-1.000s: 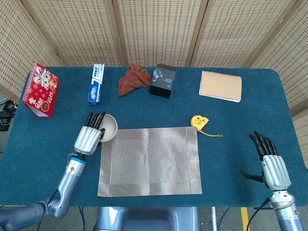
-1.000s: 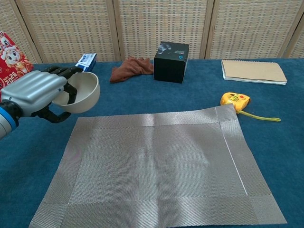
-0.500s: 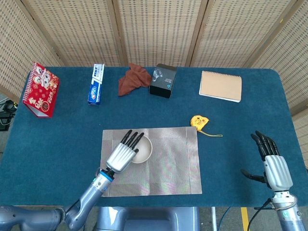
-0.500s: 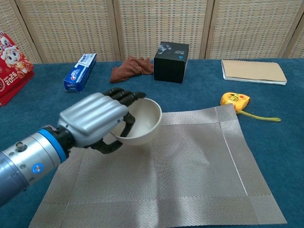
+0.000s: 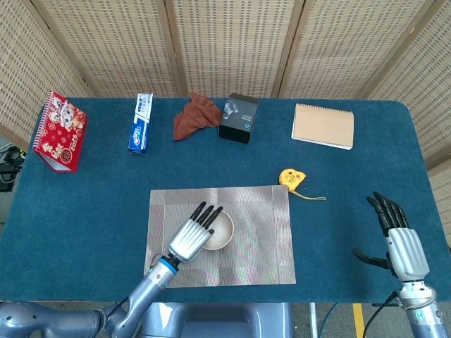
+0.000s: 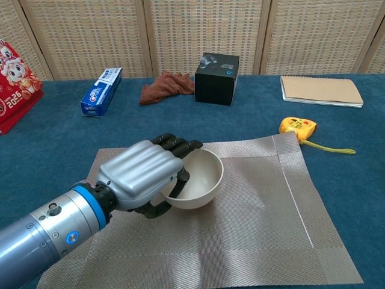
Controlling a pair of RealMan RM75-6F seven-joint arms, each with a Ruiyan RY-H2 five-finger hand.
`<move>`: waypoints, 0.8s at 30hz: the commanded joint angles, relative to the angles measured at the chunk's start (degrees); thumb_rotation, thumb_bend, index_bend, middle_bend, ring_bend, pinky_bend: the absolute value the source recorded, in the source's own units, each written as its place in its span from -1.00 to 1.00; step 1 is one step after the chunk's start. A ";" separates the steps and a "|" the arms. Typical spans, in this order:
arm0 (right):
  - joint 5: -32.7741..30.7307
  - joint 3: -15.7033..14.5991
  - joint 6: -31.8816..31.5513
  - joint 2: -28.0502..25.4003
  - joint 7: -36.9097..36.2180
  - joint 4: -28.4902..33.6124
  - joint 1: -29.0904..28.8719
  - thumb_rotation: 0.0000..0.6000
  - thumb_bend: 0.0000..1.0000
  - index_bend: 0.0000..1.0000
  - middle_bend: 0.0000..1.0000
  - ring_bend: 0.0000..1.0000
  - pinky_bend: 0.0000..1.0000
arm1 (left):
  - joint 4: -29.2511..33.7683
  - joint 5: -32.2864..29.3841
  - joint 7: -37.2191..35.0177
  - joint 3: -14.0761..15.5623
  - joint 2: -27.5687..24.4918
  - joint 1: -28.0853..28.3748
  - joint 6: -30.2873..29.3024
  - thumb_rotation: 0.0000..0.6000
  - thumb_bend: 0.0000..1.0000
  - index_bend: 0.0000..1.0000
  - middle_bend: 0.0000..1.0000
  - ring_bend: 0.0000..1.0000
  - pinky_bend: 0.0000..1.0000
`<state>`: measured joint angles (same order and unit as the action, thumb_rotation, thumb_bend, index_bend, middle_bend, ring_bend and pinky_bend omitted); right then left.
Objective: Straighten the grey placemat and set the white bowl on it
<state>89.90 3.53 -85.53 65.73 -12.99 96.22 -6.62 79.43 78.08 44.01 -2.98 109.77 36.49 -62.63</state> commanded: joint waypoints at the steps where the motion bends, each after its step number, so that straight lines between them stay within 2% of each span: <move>1: 0.00 -0.01 -0.01 0.01 0.05 0.01 0.01 1.00 -0.64 -0.86 -1.00 -1.00 -1.00 | 0.40 -0.37 0.01 -0.15 -0.20 -0.17 0.10 1.00 -0.29 -0.18 -1.00 -1.00 -1.00; 4: 0.01 0.01 -0.05 0.08 0.12 -0.05 0.00 1.00 -0.64 -0.86 -1.00 -1.00 -1.00 | 0.98 -0.44 0.07 -0.11 -0.89 -0.32 -0.03 1.00 -0.38 -0.43 -1.00 -1.00 -1.00; 8: 0.02 -0.04 0.11 0.32 0.42 -0.16 -0.07 1.00 -0.64 -0.86 -1.00 -1.00 -1.00 | 2.29 -0.45 -0.19 -0.18 -2.17 -0.65 -0.54 1.00 -0.45 -0.67 -1.00 -1.00 -1.00; 14: 0.19 -0.15 0.08 0.63 0.89 -0.23 -0.08 1.00 -0.64 -0.88 -1.00 -1.00 -1.00 | 4.69 0.41 -1.88 -0.09 -4.38 -1.42 -2.00 1.00 -0.46 -0.73 -1.00 -1.00 -1.00; 20: 0.48 -0.24 -0.24 0.64 1.15 -0.20 0.02 1.00 -0.64 -0.88 -1.00 -1.00 -1.00 | 8.32 5.99 -5.56 0.28 -10.22 -4.03 -9.38 1.00 -0.45 -0.73 -1.00 -1.00 -1.00; 24: 0.63 -0.40 -0.13 0.83 1.60 -0.27 0.00 1.00 -0.64 -0.88 -1.00 -1.00 -1.00 | 9.93 7.60 -7.31 0.73 -15.10 -7.10 -14.62 1.00 -0.45 -0.73 -1.00 -1.00 -1.00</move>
<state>90.52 3.15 -85.69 66.53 -11.44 95.96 -6.61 88.19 84.46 37.96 -2.55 96.85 31.13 -74.95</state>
